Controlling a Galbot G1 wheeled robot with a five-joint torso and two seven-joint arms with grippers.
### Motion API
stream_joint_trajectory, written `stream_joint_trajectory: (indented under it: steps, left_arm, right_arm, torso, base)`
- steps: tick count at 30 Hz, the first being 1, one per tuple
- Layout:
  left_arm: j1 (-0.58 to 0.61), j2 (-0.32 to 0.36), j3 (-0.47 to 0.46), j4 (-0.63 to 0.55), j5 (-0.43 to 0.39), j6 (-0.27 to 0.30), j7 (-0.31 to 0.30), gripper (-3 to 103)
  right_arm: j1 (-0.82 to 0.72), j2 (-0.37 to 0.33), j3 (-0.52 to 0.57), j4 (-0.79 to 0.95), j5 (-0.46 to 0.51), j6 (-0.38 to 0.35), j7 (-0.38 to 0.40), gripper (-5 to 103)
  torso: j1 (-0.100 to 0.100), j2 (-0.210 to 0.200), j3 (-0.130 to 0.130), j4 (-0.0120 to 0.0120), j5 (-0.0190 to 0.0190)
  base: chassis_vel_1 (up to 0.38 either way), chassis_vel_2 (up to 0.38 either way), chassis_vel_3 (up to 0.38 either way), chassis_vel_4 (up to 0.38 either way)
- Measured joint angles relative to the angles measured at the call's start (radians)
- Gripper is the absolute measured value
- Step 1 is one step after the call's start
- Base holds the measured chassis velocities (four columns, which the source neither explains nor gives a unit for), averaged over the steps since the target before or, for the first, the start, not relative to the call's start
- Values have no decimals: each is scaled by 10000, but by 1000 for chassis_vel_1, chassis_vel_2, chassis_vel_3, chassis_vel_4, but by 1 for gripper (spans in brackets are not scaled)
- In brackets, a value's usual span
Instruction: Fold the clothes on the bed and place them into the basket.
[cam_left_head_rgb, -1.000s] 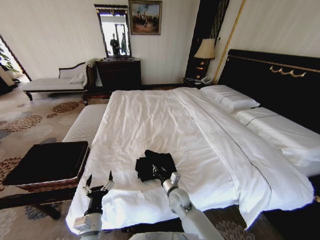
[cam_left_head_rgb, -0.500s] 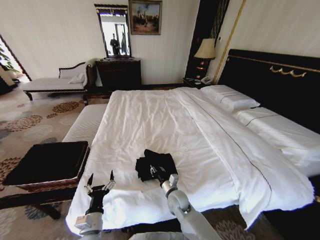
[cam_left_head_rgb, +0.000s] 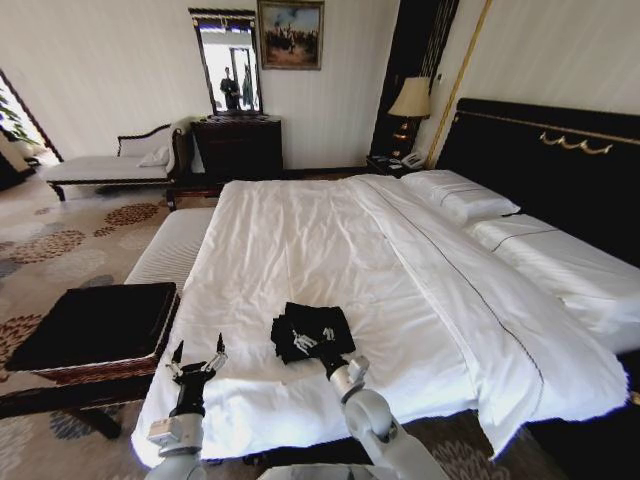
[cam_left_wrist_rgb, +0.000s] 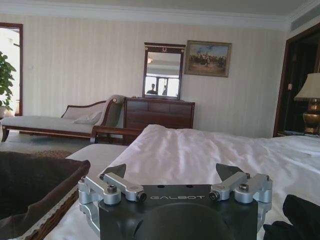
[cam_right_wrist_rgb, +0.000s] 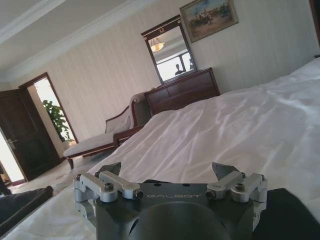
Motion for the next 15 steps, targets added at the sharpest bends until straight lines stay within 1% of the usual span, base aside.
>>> stream_joint_trajectory:
  steps: [1, 4, 8, 10, 11, 15]
  left_arm:
    - [-4, -20, 57, 31, 51, 0, 0, 100]
    - [-19, -66, 235, 119, 225, 0, 6, 100]
    - [69, -302, 450, 104, 569, 6, 53, 100]
    - [69, -302, 450, 104, 569, 6, 53, 100]
    - [191, -373, 439, 94, 627, -18, 75, 100]
    - [377, -311, 244, 88, 568, -152, 95, 100]
  right_arm:
    - [117, -23, 66, -134, -88, 0, 96, 99]
    - [622, -69, 101, -778, -471, -2, 324, 100]
    - [1818, -83, -326, -2251, -1298, 9, 507, 100]
    - [1818, -83, -326, -2251, -1298, 9, 507, 100]
    - [2264, 5, -672, -2953, -1846, 90, 523, 100]
    - [2801, 168, -1499, -3729, -2664, 233, 510, 100]
  torso:
    - [0, 1, 0, 1, -1]
    - [0, 0, 0, 1, 2]
    - [2, -1, 2, 4, 0]
    - [2, -1, 2, 4, 0]
    - [1, -1, 2, 3, 0]
    - [1, 0, 1, 4, -1]
  base:
    - [0, 0, 0, 0]
    - [0, 0, 0, 0]
    - [0, 0, 0, 0]
    - [0, 0, 0, 0]
    - [0, 0, 0, 0]
    - [0, 0, 0, 0]
